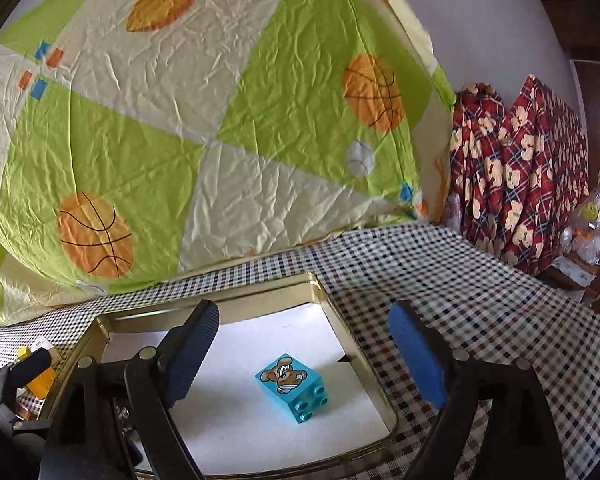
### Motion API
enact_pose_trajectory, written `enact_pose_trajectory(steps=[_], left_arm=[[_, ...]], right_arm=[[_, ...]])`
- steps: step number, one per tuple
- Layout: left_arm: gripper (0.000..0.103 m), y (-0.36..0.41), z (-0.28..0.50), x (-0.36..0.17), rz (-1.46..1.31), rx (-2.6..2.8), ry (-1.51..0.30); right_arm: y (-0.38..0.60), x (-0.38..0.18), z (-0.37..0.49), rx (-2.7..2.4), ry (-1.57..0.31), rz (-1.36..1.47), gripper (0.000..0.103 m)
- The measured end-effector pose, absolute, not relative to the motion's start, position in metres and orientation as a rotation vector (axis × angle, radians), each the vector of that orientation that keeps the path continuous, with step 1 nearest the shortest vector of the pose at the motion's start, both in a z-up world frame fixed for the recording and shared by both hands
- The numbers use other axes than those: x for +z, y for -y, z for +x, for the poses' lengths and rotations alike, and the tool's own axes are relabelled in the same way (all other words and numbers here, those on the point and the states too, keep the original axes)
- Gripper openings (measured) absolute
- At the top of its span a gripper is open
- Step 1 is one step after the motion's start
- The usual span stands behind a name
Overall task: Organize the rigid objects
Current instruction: 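Lower the black-white fabric item into the tin tray and open the left tool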
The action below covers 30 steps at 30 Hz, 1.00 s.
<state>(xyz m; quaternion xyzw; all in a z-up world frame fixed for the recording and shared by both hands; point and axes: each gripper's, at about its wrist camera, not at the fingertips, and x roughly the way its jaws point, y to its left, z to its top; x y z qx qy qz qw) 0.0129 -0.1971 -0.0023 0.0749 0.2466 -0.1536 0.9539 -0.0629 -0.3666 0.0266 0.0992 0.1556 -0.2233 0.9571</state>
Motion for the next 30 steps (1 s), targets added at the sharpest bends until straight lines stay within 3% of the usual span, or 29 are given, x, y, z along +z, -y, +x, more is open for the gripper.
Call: enact_pose_trajectory(steps=[30], left_arm=[[0.102,0.087,-0.028,0.005,0.15,-0.212,-0.435]], right_arm=[[0.323,0.031,-0.085,-0.426,-0.26,0.163,0.089]])
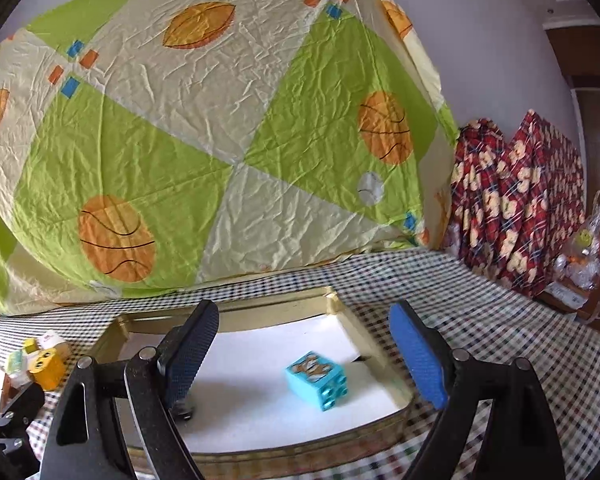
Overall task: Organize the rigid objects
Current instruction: 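Lower the black-white fabric item into the tin tray and open the left tool, then grasp the copper picture frame with the left tool while the right tool grasps the brown comb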
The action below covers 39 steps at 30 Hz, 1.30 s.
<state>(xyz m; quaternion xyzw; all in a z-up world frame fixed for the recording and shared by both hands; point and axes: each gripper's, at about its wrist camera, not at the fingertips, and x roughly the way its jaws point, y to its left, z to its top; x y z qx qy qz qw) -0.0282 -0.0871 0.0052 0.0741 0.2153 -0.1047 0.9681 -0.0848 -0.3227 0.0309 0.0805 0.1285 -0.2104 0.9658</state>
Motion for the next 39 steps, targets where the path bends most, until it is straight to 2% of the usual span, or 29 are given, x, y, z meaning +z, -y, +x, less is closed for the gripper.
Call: enact_pose_trajectory(steps=[13,26,30,33,39], left_arm=[[0.102,0.009,-0.011,0.0,0.142,-0.098,-0.476],[0.101,-0.075,0.016,-0.016,0.048,-0.033,-0.638],[0.097,-0.078,0.023,-0.023,0.04,-0.042,-0.699],[0.087,-0.072,0.033,-0.032,0.057,-0.063,-0.767],[0.082,-0.064,0.046,-0.041,0.068,-0.087,-0.834]], right_arm=[[0.238,0.023,-0.072,-0.283,-0.274,0.226,0.089],[0.156,0.019,-0.053,-0.104,-0.341,0.156,0.089],[0.136,0.017,-0.048,-0.058,-0.374,0.138,0.089],[0.121,0.016,-0.045,-0.037,-0.397,0.086,0.089],[0.107,0.016,-0.047,-0.024,-0.385,0.024,0.089]])
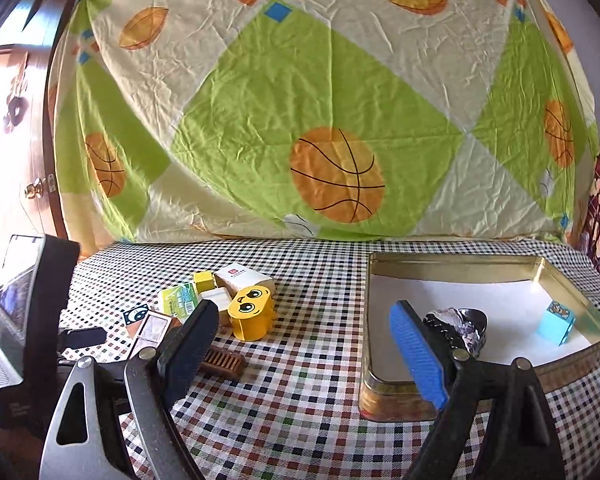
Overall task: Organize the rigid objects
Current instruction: 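Grasp the copper picture frame with the left tool while the right tool grasps the brown comb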
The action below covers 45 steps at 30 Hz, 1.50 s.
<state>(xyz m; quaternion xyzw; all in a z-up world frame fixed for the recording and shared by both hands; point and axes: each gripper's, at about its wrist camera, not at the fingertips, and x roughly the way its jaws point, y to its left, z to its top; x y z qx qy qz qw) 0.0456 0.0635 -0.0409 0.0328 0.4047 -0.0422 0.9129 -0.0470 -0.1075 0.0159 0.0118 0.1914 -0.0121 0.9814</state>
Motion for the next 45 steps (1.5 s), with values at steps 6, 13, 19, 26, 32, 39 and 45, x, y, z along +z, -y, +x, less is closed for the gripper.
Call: enact_pose_trajectory(steps=[6,13,19,26,32,39,45], left_arm=[[0.047,-0.071,0.055,-0.045,-0.001,-0.12,-0.879],[0.045,-0.086,0.041,-0.032,-0.083,-0.112,-0.792],[0.021,-0.095,0.023,-0.015,-0.094,-0.051,-0.662],[0.026,-0.118,0.018,-0.025,-0.196,-0.099,-0.73],[0.073,-0.138,0.004,-0.029,-0.163,-0.058,-0.761],[0.073,-0.134,0.023,-0.047,-0.144,-0.018,-0.881],[0.067,-0.123,0.032,-0.051,-0.097,0.047,-0.914]], right_arm=[[0.109,0.011,-0.032,0.025,-0.472,0.045,0.089],[0.09,-0.006,0.003,0.166,-0.647,-0.036,0.089],[0.058,-0.021,0.026,0.288,-0.743,-0.171,0.089],[0.033,-0.033,0.044,0.385,-0.789,-0.252,0.086],[0.019,-0.048,0.057,0.425,-0.868,-0.302,0.061],[0.036,-0.047,0.046,0.463,-0.893,-0.234,0.031],[0.061,-0.045,0.045,0.506,-0.939,-0.032,0.027]])
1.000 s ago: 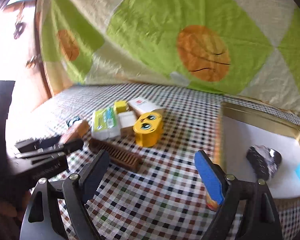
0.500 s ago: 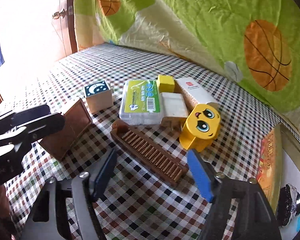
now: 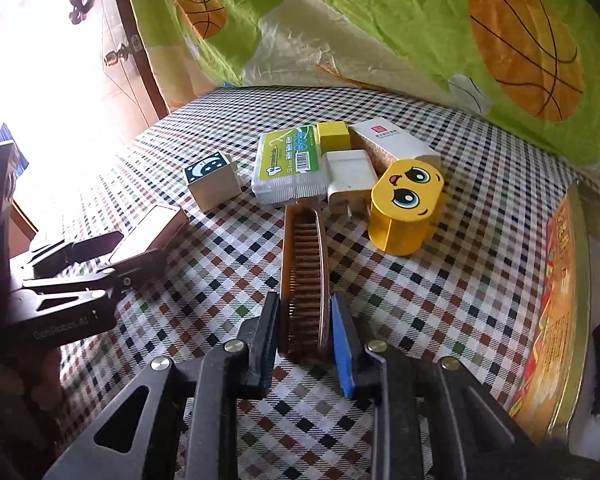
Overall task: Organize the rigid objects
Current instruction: 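Grasp the copper picture frame with the left tool while the right tool grasps the brown comb, then carry the copper frame and brown comb over the tin tray with both tools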
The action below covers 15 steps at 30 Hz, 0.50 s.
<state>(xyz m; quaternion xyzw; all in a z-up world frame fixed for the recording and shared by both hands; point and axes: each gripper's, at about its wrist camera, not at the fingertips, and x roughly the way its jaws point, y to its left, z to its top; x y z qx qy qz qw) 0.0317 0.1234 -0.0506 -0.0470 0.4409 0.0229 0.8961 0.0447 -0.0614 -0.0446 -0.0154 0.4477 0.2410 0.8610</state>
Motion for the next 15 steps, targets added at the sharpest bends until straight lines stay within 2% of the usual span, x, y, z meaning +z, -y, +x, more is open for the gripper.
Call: enact_pose_trajectory(steps=[1,2,10,15], left_arm=[[0.053,-0.122,0.033,-0.05,-0.087,0.057,-0.913],[0.044,-0.12,0.034,-0.049,-0.083,0.049,-0.908],[0.045,-0.137,0.025,-0.045,-0.179,0.001,-0.881],[0.045,-0.143,0.008,-0.031,-0.188,0.032,-0.779]], right_arm=[[0.065,-0.044,0.045,0.514,-0.94,-0.006,0.027],[0.068,-0.042,0.044,0.523,-0.933,0.022,0.027],[0.09,-0.016,0.033,0.543,-0.817,0.163,0.027],[0.102,0.0,0.026,0.546,-0.725,0.201,0.027]])
